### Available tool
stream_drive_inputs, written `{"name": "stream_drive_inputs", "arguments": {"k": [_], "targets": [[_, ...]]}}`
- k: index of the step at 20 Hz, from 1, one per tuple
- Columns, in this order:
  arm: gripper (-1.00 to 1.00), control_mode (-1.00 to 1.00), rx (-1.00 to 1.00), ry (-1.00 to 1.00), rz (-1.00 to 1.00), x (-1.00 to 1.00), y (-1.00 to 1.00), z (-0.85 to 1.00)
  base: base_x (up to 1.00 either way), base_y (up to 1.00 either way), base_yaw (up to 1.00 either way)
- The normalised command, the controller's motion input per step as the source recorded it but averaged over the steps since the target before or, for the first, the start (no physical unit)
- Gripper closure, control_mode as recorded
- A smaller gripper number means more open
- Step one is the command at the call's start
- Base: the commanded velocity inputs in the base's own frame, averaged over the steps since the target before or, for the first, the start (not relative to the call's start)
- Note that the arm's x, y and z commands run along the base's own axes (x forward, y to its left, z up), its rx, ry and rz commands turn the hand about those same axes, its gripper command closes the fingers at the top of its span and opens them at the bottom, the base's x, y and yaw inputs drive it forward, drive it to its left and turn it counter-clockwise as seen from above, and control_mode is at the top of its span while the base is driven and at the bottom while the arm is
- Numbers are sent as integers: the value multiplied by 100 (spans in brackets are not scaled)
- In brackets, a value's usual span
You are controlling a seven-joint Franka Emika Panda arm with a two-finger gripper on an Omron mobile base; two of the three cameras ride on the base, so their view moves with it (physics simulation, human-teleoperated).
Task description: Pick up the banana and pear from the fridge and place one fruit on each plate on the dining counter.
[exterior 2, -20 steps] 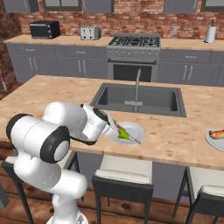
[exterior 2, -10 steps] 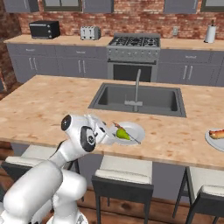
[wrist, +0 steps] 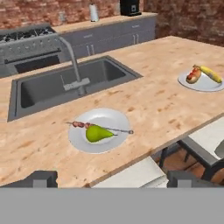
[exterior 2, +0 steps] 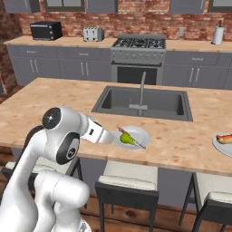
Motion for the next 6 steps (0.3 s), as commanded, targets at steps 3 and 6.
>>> {"name": "stream_drive_inputs", "arguments": {"k": [3,6], "targets": [[-100,-100,-26,22,20,-100,70,68,0,0,0],[-100,-100,-29,12,16,-100,92,16,0,0,0]]}}
